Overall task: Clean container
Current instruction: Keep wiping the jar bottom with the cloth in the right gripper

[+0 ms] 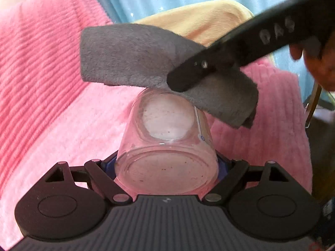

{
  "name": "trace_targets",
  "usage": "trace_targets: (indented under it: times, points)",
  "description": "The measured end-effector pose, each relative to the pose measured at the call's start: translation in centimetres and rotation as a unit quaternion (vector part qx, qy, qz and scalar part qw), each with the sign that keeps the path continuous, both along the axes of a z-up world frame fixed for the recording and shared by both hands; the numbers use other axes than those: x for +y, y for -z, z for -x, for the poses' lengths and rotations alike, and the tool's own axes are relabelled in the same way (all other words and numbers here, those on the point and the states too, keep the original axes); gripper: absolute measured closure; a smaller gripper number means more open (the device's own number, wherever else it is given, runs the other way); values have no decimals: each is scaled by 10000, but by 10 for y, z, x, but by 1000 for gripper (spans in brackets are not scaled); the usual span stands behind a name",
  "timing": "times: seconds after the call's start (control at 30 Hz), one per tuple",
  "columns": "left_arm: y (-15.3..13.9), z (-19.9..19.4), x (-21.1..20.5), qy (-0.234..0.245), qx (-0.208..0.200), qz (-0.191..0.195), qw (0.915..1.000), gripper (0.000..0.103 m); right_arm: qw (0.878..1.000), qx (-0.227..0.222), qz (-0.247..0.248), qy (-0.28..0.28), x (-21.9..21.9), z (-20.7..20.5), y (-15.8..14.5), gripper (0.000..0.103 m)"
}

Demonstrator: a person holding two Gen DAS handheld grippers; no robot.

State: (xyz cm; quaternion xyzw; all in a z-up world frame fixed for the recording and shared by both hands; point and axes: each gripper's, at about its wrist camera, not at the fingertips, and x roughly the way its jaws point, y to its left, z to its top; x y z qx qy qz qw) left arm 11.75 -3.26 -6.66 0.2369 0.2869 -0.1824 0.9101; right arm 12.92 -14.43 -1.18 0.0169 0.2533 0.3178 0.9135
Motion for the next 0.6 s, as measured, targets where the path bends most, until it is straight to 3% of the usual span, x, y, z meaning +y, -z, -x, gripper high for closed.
trace_targets:
  times: [0.27,0.37,0.6]
  points:
    - [7,10,-9,170,-323,-535,9979,18,9974,-86,190,-689,21,15,-6,86]
    - [7,11,-10,162,-310,-533,9980,18,9957,-120,258,-878,27,19,-7,87]
    - [5,-5,-13,168,-297,-551,9979,18,9981,-283,505,-223,21,8,-5,88]
